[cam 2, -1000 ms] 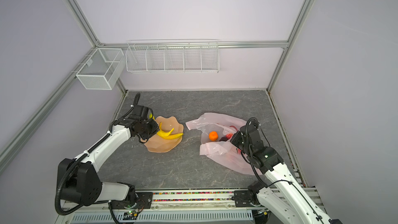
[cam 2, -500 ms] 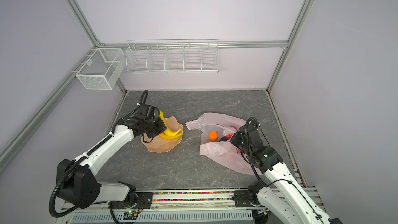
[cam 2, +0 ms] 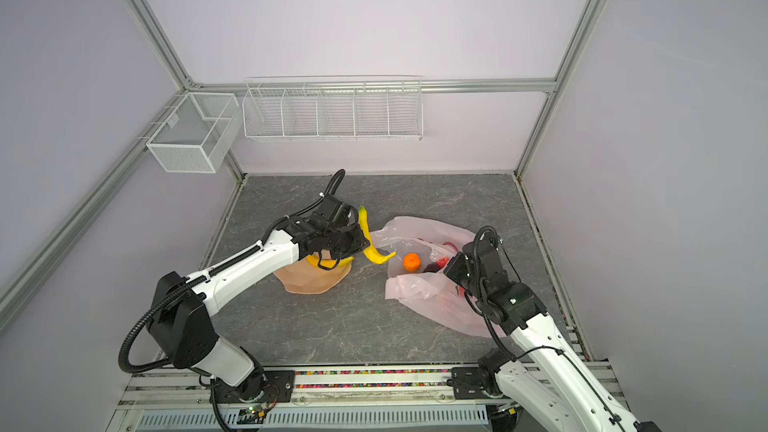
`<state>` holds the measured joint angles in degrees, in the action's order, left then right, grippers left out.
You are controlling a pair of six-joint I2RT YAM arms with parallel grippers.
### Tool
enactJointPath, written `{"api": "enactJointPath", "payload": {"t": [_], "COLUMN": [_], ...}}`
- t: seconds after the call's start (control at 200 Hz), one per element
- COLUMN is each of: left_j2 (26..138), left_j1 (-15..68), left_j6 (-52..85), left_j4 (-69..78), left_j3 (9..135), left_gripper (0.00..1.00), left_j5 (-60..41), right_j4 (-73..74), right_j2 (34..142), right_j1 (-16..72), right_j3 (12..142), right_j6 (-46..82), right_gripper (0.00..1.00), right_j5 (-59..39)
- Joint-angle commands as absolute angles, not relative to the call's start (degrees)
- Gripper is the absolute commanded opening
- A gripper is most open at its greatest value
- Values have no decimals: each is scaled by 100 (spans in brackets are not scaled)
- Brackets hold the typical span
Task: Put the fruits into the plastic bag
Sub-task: 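Lift the yellow banana with the left gripper toward the bag opening, then lower the banana into the bag and open the left gripper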
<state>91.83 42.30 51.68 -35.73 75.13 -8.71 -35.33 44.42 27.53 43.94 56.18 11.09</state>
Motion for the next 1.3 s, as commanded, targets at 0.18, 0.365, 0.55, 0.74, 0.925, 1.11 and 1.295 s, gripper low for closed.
{"api": "enactJointPath", "payload": {"t": [0.18, 0.365, 0.55, 0.74, 0.925, 1.11, 1.295], "left_j2": [9677, 10035, 10481, 10913, 11058, 11151, 11149], "left_j1": [4651, 5003, 5257, 5474, 5574, 5615, 5713], "left_j6": [5458, 5621, 5687, 5708, 5786, 5698, 5592], "left_j4": [-3460, -3296, -3313, -3346, -3230, -3202, -3417], "left_j3": [7991, 8183, 8392, 8587, 8569, 8595, 8573], "left_gripper": [5, 5, 4, 3, 2, 1, 1], "left_j5": [-729, -848, -1158, -1522, -1703, -1987, -2051], "right_j4": [-3610, -3559, -3555, -3576, -3574, -3562, -3568], "right_j2": [4365, 4437, 4434, 4432, 4448, 4470, 4456], "right_j1": [2754, 2759, 2758, 2753, 2741, 2731, 2714], "right_j3": [4424, 4430, 4423, 4406, 4422, 4422, 4424], "right_j6": [5724, 5719, 5689, 5661, 5634, 5616, 5619], "right_gripper": [11, 11, 11, 11, 12, 12, 12], "right_j5": [1132, 1088, 1103, 1124, 1117, 1102, 1090]}}
